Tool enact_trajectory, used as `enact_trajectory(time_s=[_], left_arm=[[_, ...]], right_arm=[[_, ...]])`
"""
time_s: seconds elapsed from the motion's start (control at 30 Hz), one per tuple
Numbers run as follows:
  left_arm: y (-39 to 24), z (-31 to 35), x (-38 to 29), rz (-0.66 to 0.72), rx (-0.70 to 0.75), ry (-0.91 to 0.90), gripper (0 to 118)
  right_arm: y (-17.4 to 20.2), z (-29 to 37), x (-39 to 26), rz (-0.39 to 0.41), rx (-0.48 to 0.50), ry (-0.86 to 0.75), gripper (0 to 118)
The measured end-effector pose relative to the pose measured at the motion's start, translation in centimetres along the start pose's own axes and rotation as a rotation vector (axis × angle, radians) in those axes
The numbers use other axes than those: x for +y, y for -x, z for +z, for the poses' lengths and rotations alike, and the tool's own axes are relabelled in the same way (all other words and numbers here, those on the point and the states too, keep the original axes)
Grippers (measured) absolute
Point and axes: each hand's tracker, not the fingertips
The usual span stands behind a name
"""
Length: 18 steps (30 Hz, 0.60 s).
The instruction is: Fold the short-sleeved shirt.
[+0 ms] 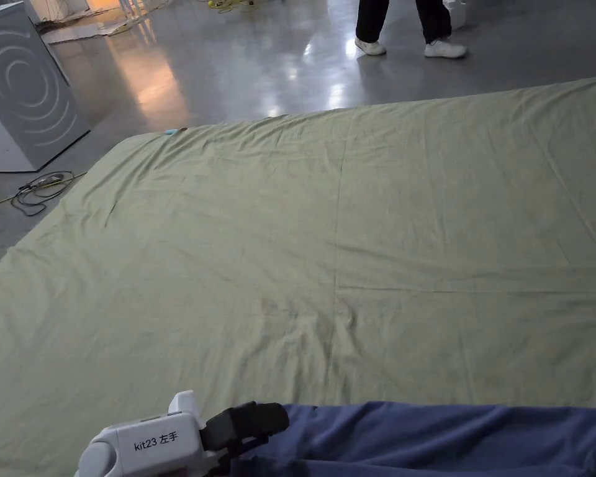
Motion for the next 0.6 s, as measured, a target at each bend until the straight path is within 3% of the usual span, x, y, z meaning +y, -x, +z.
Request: enact_trajectory(time_s=[0.03, 0.13, 0.27, 0.43, 0.53, 0.6], left_arm=[[-0.6, -0.1, -0.1, 0.018, -0.024, 0.005, 9], [-0.6, -1.2, -0.4, -0.03, 0.1, 0.007, 9], [-1.5, -0.3, -0.8, -0.014, 0.013, -0.023, 9], [-1.6, 4.8, 1.7, 0.07, 0.051, -0.166, 8], [-2.8, 8.8, 2.9, -0.036, 0.117, -0.246, 8], [-2.7, 11.4, 4.1, -0.03, 0.179, -0.298, 8]], right_arm=[[0.0, 0.0, 0.0, -0.005, 0.004, 0.0, 0], [0.1, -0.1, 0.0, -0.01, 0.007, 0.012, 0], [0.1, 0.0, 0.0, -0.004, 0.002, 0.024, 0], [0.0, 0.0, 0.0, -0.018, 0.008, 0.032, 0], [0.0, -0.2, 0.1, -0.035, 0.023, 0.027, 0], [0.1, -0.3, -0.1, -0.049, 0.035, 0.023, 0]])
